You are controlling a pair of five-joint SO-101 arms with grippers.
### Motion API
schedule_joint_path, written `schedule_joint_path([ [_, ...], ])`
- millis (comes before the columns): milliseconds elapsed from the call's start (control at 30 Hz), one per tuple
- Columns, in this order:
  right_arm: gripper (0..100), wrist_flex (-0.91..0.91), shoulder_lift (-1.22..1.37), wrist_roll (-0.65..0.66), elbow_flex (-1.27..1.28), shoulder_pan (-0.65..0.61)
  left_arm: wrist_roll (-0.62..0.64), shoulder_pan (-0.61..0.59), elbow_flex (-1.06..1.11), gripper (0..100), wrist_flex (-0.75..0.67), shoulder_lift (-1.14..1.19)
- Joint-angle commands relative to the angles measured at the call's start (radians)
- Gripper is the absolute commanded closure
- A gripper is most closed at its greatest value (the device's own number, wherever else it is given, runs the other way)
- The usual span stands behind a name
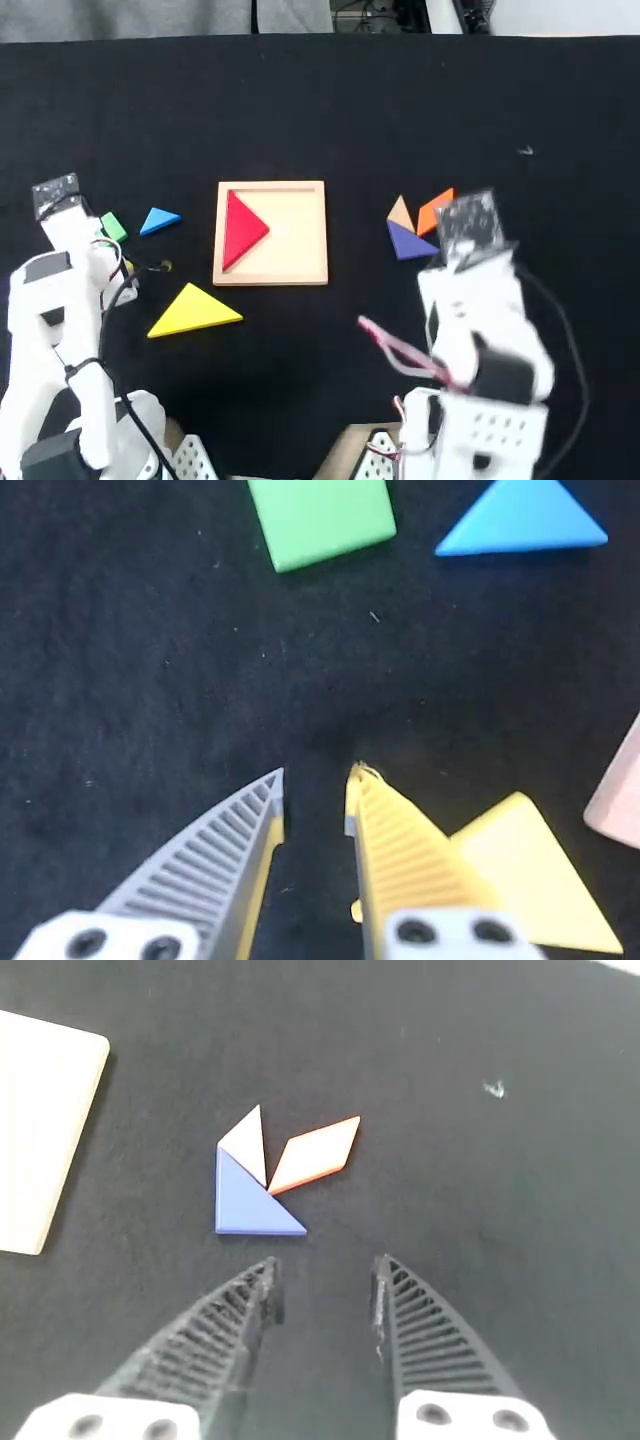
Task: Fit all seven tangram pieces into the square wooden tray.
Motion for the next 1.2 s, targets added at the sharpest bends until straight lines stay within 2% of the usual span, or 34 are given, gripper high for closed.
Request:
schedule_joint_path([
  [0, 83.9, 0.008, 0.286, -0.005, -0.209, -0.023, 0.015, -0.001, 0.015, 88, -0.031, -0.034],
  [100, 82.0, -0.003, 0.476, 0.009, -0.251, -0.089, 0.015, -0.001, 0.024, 88, -0.035, -0.034],
  [233, 69.8, -0.074, 0.676, 0.178, -0.216, -0.238, 0.015, -0.005, 0.024, 88, -0.037, -0.034],
  [300, 68.9, -0.170, 0.750, 0.255, -0.186, -0.269, 0.015, -0.005, 0.025, 88, -0.037, -0.034],
  [400, 69.8, -0.298, 0.845, 0.328, -0.171, -0.269, 0.015, -0.005, 0.025, 88, -0.038, -0.032],
  [500, 69.5, -0.348, 0.960, 0.365, -0.186, -0.255, 0.015, -0.004, 0.025, 88, -0.038, -0.031],
  [733, 69.8, -0.331, 1.208, 0.379, -0.326, -0.204, 0.015, -0.001, 0.025, 88, -0.040, -0.029],
  [933, 70.0, -0.321, 1.228, 0.382, -0.331, -0.209, 0.015, -0.001, 0.025, 88, -0.040, -0.026],
  [1167, 76.9, -0.252, 1.311, 0.437, -0.401, -0.215, 0.015, -0.001, 0.025, 88, -0.040, -0.025],
])
